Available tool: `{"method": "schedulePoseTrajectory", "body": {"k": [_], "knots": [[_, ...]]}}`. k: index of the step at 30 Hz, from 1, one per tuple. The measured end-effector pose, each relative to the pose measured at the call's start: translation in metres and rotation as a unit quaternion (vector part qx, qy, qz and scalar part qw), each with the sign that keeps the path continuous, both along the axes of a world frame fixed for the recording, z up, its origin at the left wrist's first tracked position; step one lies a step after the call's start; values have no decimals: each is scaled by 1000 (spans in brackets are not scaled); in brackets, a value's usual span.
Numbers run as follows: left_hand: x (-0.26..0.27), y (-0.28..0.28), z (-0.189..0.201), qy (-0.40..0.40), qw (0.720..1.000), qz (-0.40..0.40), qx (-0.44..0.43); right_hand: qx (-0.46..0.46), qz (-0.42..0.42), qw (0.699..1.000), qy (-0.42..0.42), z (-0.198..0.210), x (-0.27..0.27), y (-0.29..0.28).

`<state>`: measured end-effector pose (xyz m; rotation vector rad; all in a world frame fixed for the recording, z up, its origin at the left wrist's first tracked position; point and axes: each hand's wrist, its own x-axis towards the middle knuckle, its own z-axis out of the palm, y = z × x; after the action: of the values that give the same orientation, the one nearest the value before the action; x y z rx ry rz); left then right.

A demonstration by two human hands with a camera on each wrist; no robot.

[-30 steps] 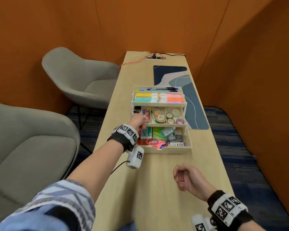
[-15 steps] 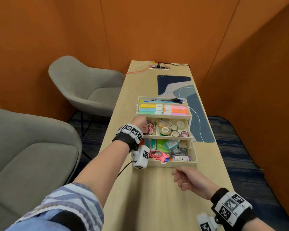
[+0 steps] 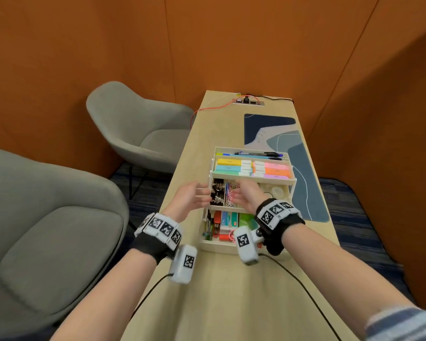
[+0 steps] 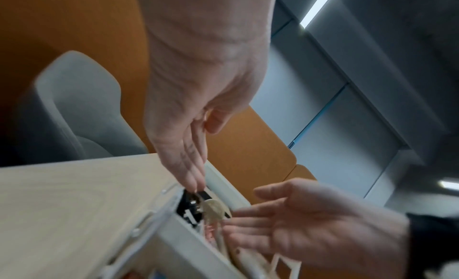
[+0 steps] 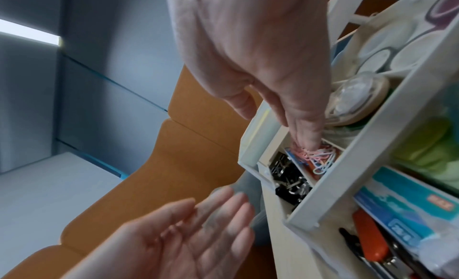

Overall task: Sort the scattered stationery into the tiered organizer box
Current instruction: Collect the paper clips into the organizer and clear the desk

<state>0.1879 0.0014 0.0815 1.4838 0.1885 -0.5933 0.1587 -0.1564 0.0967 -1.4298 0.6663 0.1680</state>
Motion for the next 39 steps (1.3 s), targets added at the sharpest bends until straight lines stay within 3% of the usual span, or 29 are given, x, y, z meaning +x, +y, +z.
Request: {"method": "schedulePoseTrajectory", "body": {"k": [3,7,10,11,12,14,17,22,27,33,39], "knots": [[-3,17,-15,-38,997,54,43,-47,1,999,-27,-6,-3,-8],[-5,31,-42,-53,990,62,119,-216,-62,972,-71,-20,-36,-47],[-13,28,-55,-19,987,-14,162,-361,-164,918,15,-33,-73,-90],[-17,23,-56,1,986,-51,161,-361,-160,916,68,-36,-84,-99],[-22,17,-55,17,984,-86,152,-326,-136,929,109,-40,-94,-105],[-29,7,-50,32,981,-141,126,-147,-103,977,112,-48,-111,-104],[-33,4,-45,33,982,-145,121,-28,-124,989,79,-60,-127,-101],[-35,22,-49,47,979,-136,147,12,-137,987,88,-73,-154,-101],[-51,51,-56,88,980,-141,110,71,-106,989,80,-80,-195,-102],[-71,76,-60,119,969,-195,95,57,-70,991,98,-83,-228,-105],[-52,79,-62,145,952,-236,128,14,11,984,175,-72,-203,-128]]}}
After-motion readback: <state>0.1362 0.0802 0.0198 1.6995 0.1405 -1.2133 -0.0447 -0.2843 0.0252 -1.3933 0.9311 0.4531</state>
